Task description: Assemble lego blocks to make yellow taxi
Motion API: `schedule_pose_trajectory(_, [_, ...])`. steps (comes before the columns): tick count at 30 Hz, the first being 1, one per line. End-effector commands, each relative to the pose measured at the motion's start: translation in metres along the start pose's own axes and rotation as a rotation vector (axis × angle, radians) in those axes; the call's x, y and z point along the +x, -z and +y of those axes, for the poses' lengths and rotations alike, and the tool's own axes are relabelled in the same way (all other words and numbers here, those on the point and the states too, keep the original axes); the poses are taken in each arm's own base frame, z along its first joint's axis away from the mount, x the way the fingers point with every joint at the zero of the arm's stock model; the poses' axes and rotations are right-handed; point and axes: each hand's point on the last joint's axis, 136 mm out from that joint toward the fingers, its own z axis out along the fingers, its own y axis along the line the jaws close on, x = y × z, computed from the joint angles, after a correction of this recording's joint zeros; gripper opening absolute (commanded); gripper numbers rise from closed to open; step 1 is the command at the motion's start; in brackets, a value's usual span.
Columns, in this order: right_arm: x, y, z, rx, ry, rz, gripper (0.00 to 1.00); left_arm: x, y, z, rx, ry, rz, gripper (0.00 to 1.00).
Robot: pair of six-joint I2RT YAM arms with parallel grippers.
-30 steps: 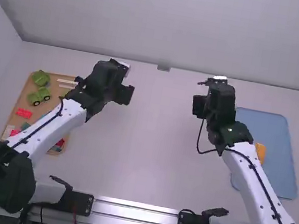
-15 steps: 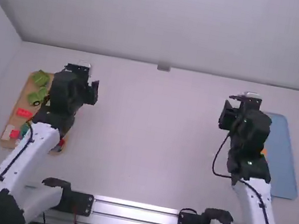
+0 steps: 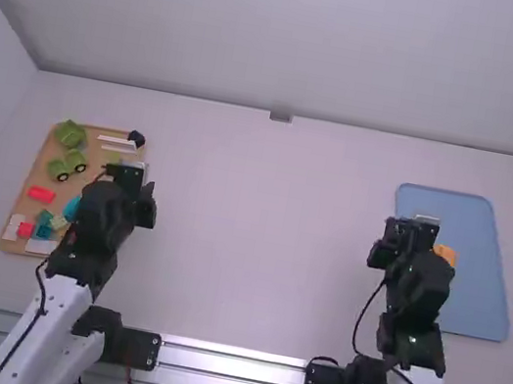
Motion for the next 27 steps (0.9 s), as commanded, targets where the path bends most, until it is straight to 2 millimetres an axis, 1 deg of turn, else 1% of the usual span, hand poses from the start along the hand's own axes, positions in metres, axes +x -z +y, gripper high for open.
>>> schedule_pose_trajectory(1, [0.014,0.004,0.001,-0.005,-0.004,-0.002,0.15,0.013,0.005,-0.002,0.011,-0.008,-0.009,0.16])
schedule_pose_trajectory(4, [0.032,0.007,0.001,-0.005,-0.004,-0.002,0.08,0.032,0.008,-0.002,0.011,-0.008,-0.009,0.09])
schedule_pose_trajectory(5, [0.035,0.008,0.001,-0.005,-0.004,-0.002,0.07,0.035,0.008,-0.002,0.011,-0.008,-0.009,0.08])
schedule_pose_trajectory(8, [0.052,0.01,0.001,-0.005,-0.004,-0.002,0.0,0.054,0.01,-0.002,0.011,-0.008,-0.009,0.01])
schedule_pose_trajectory(17, [0.089,0.01,0.002,-0.005,-0.004,-0.002,0.0,0.094,0.009,-0.001,0.011,-0.008,-0.009,0.0])
schedule_pose_trajectory(18, [0.093,0.01,0.002,-0.005,-0.004,-0.002,0.0,0.095,0.009,-0.001,0.011,-0.007,-0.017,0.0])
schedule_pose_trajectory(21, [0.1,0.009,0.002,-0.005,-0.004,-0.007,0.0,0.086,0.012,-0.001,0.011,-0.007,-0.059,0.0])
schedule_pose_trajectory(27, [0.084,0.014,0.002,-0.005,-0.003,-0.082,0.0,0.068,0.019,-0.002,0.011,-0.007,-0.144,0.0])
